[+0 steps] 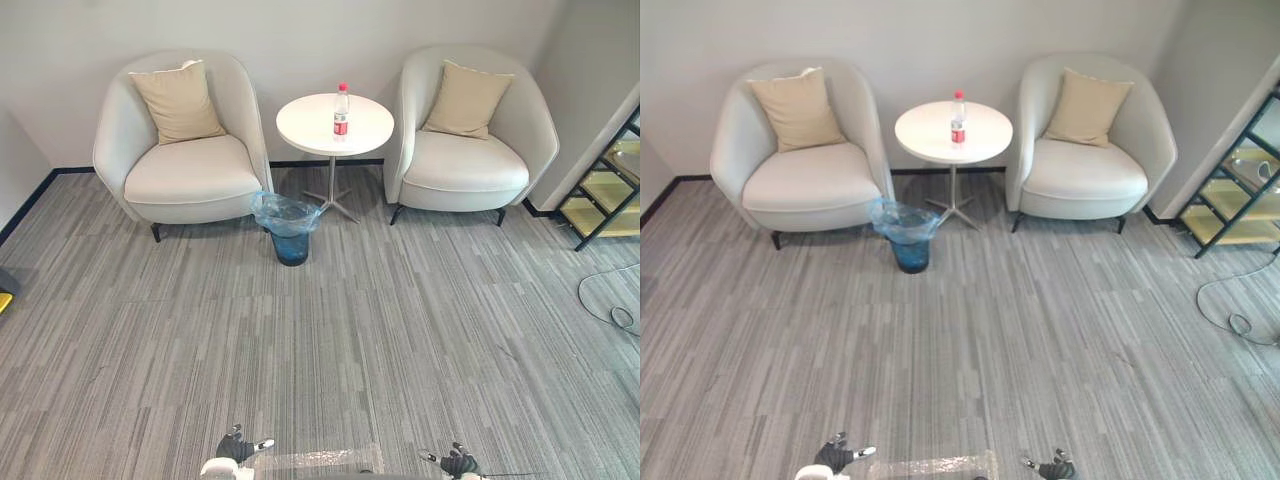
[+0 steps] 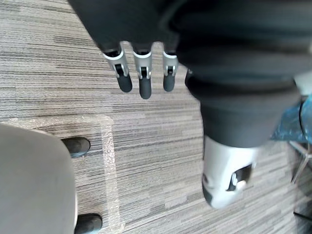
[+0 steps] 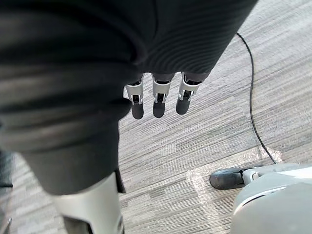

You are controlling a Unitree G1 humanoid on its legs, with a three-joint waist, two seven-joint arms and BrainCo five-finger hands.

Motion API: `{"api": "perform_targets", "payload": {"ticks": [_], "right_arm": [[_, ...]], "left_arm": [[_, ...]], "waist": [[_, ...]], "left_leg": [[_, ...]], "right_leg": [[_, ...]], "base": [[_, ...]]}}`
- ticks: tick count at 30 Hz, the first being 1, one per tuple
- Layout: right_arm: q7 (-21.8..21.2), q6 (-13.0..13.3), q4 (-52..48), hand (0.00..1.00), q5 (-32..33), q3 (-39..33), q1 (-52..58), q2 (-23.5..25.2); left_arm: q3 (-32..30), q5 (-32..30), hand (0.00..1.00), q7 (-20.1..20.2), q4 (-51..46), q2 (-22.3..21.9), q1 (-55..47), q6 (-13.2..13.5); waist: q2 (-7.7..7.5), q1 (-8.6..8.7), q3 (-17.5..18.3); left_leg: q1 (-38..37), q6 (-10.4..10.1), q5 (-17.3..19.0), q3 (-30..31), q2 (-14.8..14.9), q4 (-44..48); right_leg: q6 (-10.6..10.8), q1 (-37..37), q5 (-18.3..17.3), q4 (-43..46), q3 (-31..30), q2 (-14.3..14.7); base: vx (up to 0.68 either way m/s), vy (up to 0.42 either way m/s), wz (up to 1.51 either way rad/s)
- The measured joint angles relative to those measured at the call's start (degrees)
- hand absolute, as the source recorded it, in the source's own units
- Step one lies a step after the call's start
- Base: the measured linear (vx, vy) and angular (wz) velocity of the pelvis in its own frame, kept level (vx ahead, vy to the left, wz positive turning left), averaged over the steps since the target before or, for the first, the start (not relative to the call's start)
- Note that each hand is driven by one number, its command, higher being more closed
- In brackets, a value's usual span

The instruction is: Gather rubbish on tea table into small bin, then transfer packed bag to large trash can.

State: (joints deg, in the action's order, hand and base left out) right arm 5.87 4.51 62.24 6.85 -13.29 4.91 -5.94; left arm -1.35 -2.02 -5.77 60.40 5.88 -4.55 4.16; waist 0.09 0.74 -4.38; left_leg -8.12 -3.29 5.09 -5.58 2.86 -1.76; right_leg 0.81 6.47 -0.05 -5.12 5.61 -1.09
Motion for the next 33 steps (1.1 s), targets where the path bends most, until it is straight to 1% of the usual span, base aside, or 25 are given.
{"api": "perform_targets", "payload": {"ticks": [7, 11, 21, 30, 33], "right_arm": [[-0.2, -0.5, 0.3, 0.00, 0.1, 0.0, 0.1, 0.5], [-0.2, -0.6, 0.3, 0.00, 0.2, -0.1, 0.1, 0.9], [-0.3, -0.6, 0.3, 0.00, 2.1, 0.0, 0.2, 1.0], [-0.8, -0.6, 0.2, 0.00, 2.1, 0.0, 0.2, 1.0], [-0.9, -0.6, 0.0, 0.00, 2.1, 0.2, 0.2, 1.0]], "left_arm": [[0.0, 0.0, 0.00, 0.3, 0.0, 0.0, 0.0, 0.0], [0.1, 0.0, 0.00, 0.9, 0.0, 0.0, 0.1, 0.0], [0.7, 0.1, 0.00, 1.1, 0.0, 0.0, 0.1, 0.0], [1.3, 0.1, 0.00, 1.2, 0.0, 0.0, 0.2, 0.0], [1.3, 0.1, 0.00, 1.2, 0.0, 0.0, 0.4, 0.0]], "waist": [[-0.05, 0.00, -0.2], [-0.06, 0.00, -0.2], [-0.02, 0.00, -0.1], [0.02, -0.07, -0.1], [0.08, -0.42, -0.1]], "left_leg": [[0.0, 0.0, 0.0, -0.1, 0.1, -0.1], [0.1, 0.0, 0.0, -0.2, 0.1, -0.1], [0.0, 0.0, 0.0, -0.6, 0.2, -0.1], [-0.1, -0.4, 0.6, -2.3, 0.6, 0.1], [0.0, -0.6, 1.4, -4.3, 1.0, 0.8]], "right_leg": [[0.1, -0.2, -0.1, 0.0, 0.0, 0.0], [0.1, -0.2, -0.1, 0.0, -0.1, 0.0], [0.1, -0.3, -0.1, 0.0, -0.5, 0.1], [0.0, -0.9, 0.0, 0.0, -2.2, 0.4], [-0.2, -1.5, 0.2, -0.1, -4.0, 0.9]], "base": [[0.00, 0.000, 0.00], [0.00, 0.000, 0.00], [-0.01, -0.004, -0.01], [-0.01, -0.009, -0.10], [0.00, -0.008, -0.34]]}}
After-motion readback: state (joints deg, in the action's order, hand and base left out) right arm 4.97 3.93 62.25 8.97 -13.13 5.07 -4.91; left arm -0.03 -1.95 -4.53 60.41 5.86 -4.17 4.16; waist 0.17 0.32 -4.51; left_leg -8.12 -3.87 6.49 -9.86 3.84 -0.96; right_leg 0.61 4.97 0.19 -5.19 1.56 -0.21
